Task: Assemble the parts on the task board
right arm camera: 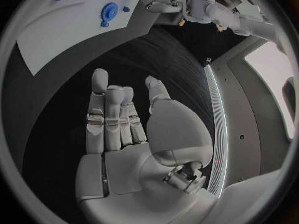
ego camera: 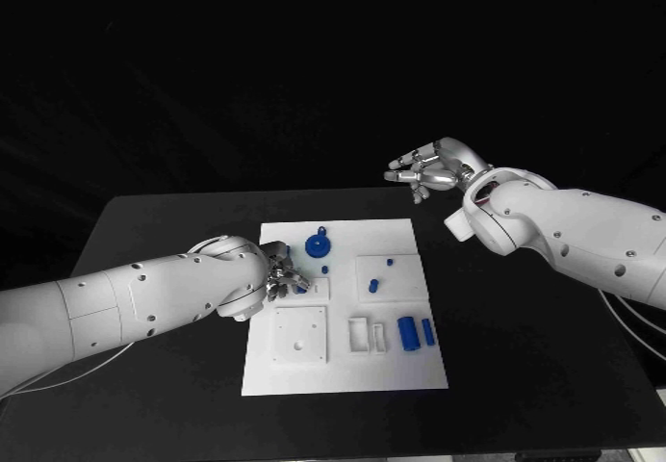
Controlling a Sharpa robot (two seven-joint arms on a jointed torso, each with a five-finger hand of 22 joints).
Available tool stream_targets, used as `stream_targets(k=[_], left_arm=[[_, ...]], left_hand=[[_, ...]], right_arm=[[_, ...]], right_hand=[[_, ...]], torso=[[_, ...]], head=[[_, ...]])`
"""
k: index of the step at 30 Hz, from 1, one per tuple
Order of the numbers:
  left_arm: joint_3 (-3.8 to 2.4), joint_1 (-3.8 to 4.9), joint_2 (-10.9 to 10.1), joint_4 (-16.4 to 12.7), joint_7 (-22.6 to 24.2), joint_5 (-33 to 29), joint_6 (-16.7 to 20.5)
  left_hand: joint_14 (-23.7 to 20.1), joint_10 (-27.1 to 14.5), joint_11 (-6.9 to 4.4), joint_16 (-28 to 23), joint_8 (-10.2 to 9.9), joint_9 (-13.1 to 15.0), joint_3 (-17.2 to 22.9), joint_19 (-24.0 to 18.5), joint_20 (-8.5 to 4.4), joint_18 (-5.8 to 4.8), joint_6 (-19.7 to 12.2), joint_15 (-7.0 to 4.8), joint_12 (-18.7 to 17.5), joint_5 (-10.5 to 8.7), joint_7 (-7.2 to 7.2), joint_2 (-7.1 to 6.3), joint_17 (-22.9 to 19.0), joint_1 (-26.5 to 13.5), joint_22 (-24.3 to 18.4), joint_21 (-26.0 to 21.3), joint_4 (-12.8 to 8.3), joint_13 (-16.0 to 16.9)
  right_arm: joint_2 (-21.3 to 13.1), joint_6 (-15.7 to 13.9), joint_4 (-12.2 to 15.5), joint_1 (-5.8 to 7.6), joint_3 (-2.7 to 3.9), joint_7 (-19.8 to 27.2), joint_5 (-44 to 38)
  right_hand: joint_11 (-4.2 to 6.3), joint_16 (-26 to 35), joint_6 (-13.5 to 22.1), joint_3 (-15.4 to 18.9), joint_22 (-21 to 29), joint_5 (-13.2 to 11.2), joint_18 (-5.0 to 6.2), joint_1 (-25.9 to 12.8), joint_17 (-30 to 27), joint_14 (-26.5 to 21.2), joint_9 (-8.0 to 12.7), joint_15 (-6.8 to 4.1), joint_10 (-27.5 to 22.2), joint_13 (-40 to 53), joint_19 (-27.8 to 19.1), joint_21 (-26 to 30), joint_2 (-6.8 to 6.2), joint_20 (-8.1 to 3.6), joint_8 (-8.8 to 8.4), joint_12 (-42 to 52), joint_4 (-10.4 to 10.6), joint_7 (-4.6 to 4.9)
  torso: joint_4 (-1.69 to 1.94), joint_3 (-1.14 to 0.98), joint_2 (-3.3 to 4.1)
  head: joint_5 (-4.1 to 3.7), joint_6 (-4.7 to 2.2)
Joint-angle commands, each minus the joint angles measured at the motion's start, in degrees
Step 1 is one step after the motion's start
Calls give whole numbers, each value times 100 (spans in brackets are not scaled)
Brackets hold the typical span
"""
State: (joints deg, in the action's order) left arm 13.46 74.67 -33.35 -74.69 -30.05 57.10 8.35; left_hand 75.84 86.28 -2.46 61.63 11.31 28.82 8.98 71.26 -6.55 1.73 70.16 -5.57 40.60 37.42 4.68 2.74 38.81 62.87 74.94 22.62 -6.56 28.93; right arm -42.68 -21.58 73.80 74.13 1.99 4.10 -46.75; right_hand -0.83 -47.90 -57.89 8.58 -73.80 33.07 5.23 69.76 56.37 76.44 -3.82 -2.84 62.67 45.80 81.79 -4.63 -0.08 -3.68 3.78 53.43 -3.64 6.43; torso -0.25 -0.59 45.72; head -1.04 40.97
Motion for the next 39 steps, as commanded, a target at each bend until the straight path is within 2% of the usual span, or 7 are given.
stream_targets(k=[1,11,15,24,32,34,39], left_arm=[[24,-33,40,-9,-50,67,-343],[24,-33,106,48,-67,118,-413],[24,-33,144,94,-60,129,-393],[23,-34,181,169,-33,133,-356],[23,-34,191,187,-14,115,-383],[23,-33,190,191,-19,112,-401],[23,-33,182,197,-40,107,-438]], left_hand=[[-1,34,-266,20,10,-3,251,50,0,-71,995,-34,24,4,-743,79,6,95,113,-39,-228,5],[-12,32,-262,14,6,8,243,44,2,-70,986,-32,12,-15,-740,61,-2,95,112,-44,-235,11],[-4,34,-263,20,14,19,205,49,7,-74,1005,-30,24,-337,-749,140,-5,94,110,-51,-154,23],[-2,33,-265,41,26,57,131,68,7,-79,1018,-31,47,-443,-758,221,-1,115,112,-74,-16,58],[-9,32,-264,47,26,84,-61,79,9,-90,1032,-29,57,-856,-768,192,-1,196,109,-103,157,98],[-22,31,-261,25,11,72,-188,75,11,-93,1019,-26,33,-1172,-771,139,-14,138,103,-120,263,90],[-20,36,-262,-38,-43,27,-568,98,3,-109,1010,-29,-43,-1414,-775,-26,-61,181,98,-207,633,38]], right_arm=[[14,100,-3,-1,2,21,-3],[67,114,-43,-19,2,34,-3],[76,114,-49,-22,2,36,-3],[76,119,-53,-23,2,35,-3],[76,121,-54,-23,2,32,-3],[76,123,-55,-24,2,32,-3],[72,123,-57,-24,2,32,-3]], right_hand=[[3,-6,4,-24,5,34,-27,-50,-7,-34,6,6,-56,2,2,36,-12,-12,-18,-9,5,13],[3,-7,8,-39,5,43,-28,-48,-12,-35,6,5,-58,3,0,36,-9,-13,-19,-10,6,14],[3,-7,8,-39,5,43,-28,-48,-12,-35,6,5,-58,3,0,36,-9,-13,-19,-10,6,14],[3,-7,8,-39,5,43,-28,-48,-12,-35,6,5,-58,3,0,36,-9,-13,-19,-10,6,14],[3,-6,10,-40,7,46,-28,-52,-14,-37,6,6,-60,3,-1,37,-8,-12,-18,-11,4,14],[3,-5,14,-41,10,51,-28,-57,-17,-39,6,7,-61,3,-2,37,-6,-12,-18,-12,1,15],[3,-5,14,-41,10,51,-28,-57,-17,-39,6,7,-61,3,-2,37,-6,-12,-18,-12,1,15]], torso=[[4,-2,0],[-1,-12,5],[-7,5,3],[3,5,-3],[10,7,-4],[11,8,-6],[13,12,-4]], head=[[-12,5],[17,-6],[9,-8],[-21,0],[-39,0],[-41,2],[-42,3]])
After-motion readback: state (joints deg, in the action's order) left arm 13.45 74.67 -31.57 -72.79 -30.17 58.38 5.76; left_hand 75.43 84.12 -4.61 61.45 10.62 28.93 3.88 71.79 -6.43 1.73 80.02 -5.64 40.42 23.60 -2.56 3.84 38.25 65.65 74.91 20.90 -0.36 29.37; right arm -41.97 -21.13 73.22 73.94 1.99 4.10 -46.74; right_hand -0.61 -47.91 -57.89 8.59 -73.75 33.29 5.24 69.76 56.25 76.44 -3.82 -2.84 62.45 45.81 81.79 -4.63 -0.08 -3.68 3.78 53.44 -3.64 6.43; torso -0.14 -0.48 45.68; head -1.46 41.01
